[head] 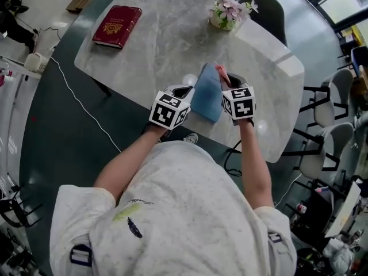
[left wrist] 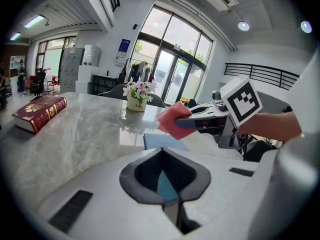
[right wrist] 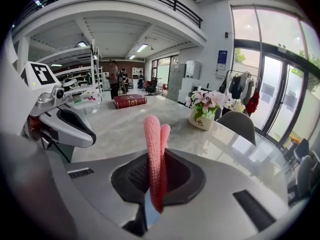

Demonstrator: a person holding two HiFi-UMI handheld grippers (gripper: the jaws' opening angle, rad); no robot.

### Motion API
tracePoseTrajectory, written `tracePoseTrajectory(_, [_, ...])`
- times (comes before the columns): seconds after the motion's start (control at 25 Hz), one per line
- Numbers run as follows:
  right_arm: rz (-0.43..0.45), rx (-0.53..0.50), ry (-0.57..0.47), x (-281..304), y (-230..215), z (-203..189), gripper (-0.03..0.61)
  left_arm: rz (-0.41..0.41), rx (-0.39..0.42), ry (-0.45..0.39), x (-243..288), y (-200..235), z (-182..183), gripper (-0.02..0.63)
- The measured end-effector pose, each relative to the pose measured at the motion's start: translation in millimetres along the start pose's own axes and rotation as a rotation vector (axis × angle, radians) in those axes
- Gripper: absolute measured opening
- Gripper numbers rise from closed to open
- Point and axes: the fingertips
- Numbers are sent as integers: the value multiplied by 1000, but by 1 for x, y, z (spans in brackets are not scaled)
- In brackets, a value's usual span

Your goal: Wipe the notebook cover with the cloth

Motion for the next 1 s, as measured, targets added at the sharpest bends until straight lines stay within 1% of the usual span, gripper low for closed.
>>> tracePoseTrajectory(0.24, [44, -26, 39, 46, -10, 1, 15, 72, -42, -11, 3, 18, 3, 6])
tracePoseTrajectory(0.48, [129, -66, 84, 72, 7, -5, 15, 123, -69, -21, 2, 30, 7, 7])
tracePoseTrajectory(0.76, [168, -59, 119, 78, 24, -17, 15, 134, -73, -17, -4, 35, 6, 6])
tracePoseTrajectory(1.0, [169, -27, 125, 73, 37, -25, 15, 118, -60, -7, -10, 34, 2, 6])
Point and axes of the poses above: the fingertips, and each gripper's own axes: x forward along the fingers, y to its left, z out of its top, and after that the axes turned 2 degrees about -x, right-handed
